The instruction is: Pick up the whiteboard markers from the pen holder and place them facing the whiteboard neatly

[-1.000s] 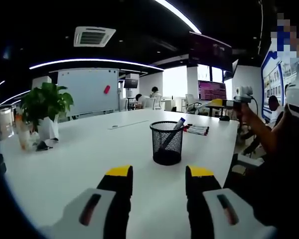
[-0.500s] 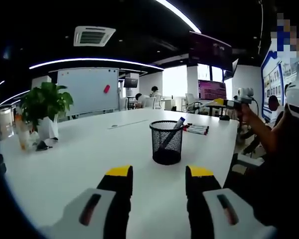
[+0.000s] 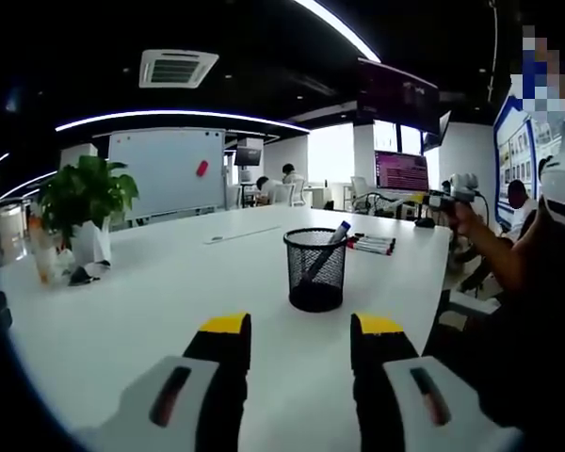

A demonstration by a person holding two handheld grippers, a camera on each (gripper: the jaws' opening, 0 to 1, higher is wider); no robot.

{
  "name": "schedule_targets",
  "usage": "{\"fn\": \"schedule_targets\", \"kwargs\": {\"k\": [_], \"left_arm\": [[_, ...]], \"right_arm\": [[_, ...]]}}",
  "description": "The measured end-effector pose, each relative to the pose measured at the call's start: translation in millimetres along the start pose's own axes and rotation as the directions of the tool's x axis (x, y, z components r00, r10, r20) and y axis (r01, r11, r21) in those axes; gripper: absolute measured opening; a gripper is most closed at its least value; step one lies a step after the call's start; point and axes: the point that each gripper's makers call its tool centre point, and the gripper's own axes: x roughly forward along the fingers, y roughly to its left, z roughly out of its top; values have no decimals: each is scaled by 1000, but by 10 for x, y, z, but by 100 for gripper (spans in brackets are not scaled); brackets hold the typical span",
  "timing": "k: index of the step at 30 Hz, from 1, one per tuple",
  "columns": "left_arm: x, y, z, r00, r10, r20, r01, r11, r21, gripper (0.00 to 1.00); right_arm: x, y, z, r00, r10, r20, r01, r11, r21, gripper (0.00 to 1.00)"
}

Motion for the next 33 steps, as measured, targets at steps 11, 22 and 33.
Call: {"fn": "schedule_targets", "kwargs": {"k": [11, 22, 33], "left_arm": [[-8, -16, 24, 1000, 0, 4, 0, 1000, 5, 44], [-4, -8, 9, 1000, 1, 0, -1, 1000, 5, 44], [18, -55, 17, 1000, -9, 1, 9, 1000, 8, 44]], "right_arm": [[-11, -42, -102, 1000, -10, -24, 9, 1000, -21, 13], [8, -102, -177, 998, -44, -49, 41, 998, -54, 13], [82, -118, -32, 999, -30, -46, 26, 995, -91, 13]]}}
